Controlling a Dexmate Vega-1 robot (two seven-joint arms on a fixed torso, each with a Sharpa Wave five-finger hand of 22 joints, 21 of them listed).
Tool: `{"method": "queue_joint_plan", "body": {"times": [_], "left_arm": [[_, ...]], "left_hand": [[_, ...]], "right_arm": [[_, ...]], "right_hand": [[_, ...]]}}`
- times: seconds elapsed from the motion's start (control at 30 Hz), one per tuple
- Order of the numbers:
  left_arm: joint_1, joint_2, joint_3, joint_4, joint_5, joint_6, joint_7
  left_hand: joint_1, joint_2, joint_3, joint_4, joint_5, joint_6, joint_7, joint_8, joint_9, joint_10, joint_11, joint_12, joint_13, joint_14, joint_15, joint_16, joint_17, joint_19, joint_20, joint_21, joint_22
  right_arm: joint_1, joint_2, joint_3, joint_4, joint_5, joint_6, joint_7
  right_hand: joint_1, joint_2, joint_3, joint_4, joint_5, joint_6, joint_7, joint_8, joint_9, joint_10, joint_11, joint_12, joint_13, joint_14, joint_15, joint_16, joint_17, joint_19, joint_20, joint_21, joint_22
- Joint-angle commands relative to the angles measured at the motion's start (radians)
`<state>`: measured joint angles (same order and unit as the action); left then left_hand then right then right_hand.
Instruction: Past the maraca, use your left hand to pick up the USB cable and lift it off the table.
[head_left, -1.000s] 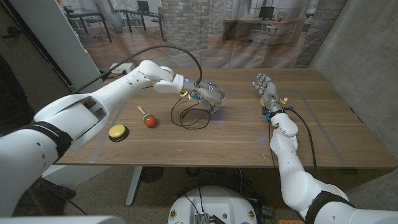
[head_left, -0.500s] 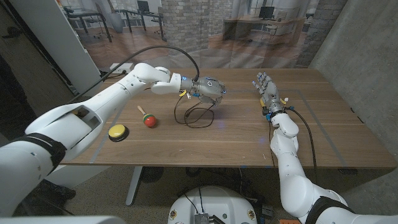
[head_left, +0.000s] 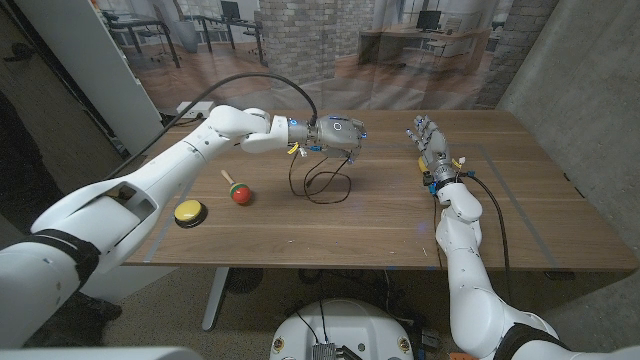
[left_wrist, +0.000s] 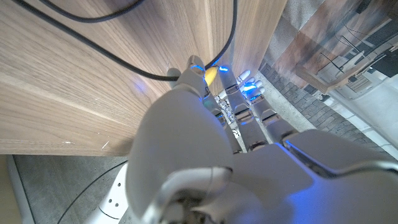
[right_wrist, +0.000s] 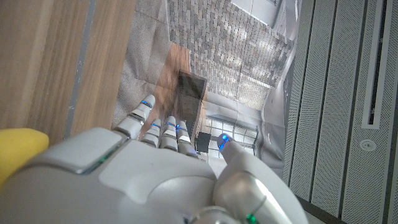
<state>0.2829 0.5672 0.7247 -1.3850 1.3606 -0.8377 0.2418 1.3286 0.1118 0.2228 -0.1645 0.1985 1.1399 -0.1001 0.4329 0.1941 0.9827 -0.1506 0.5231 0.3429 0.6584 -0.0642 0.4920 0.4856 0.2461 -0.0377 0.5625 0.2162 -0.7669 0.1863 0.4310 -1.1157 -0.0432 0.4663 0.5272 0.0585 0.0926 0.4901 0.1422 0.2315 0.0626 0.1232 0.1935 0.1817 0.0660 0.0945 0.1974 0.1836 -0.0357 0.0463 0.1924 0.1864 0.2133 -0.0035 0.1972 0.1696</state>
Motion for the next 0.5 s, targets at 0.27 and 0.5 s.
{"method": "queue_joint_plan", "body": {"times": [0.27,0.5], "left_arm": [[0.081,0.022,-0.080,-0.122,0.000,0.079,0.027],[0.096,0.022,-0.095,-0.140,0.007,0.104,0.060]], "left_hand": [[0.013,0.004,-0.003,0.006,0.006,0.008,0.000,0.006,0.004,0.073,-0.044,0.028,0.170,0.012,-0.176,0.011,0.018,-0.001,-0.004,0.011,0.002],[0.015,0.004,-0.004,0.007,0.007,0.011,-0.002,0.006,0.004,0.073,-0.044,0.028,0.175,0.014,-0.176,0.014,0.027,0.000,-0.006,0.015,0.002]], "right_arm": [[-0.034,0.013,-0.003,-0.065,0.009,-0.010,0.013],[-0.041,0.017,-0.006,-0.077,0.009,-0.012,0.015]], "right_hand": [[-0.001,0.047,0.011,0.001,0.003,0.005,0.005,-0.001,0.003,0.004,0.003,-0.003,0.005,0.005,0.002,-0.001,0.002,0.006,0.000,-0.003,0.002],[-0.001,0.046,0.011,0.000,0.003,0.004,0.005,-0.002,0.003,0.004,0.003,-0.002,0.005,0.006,0.001,-0.001,0.002,0.007,0.000,-0.002,0.002]]}}
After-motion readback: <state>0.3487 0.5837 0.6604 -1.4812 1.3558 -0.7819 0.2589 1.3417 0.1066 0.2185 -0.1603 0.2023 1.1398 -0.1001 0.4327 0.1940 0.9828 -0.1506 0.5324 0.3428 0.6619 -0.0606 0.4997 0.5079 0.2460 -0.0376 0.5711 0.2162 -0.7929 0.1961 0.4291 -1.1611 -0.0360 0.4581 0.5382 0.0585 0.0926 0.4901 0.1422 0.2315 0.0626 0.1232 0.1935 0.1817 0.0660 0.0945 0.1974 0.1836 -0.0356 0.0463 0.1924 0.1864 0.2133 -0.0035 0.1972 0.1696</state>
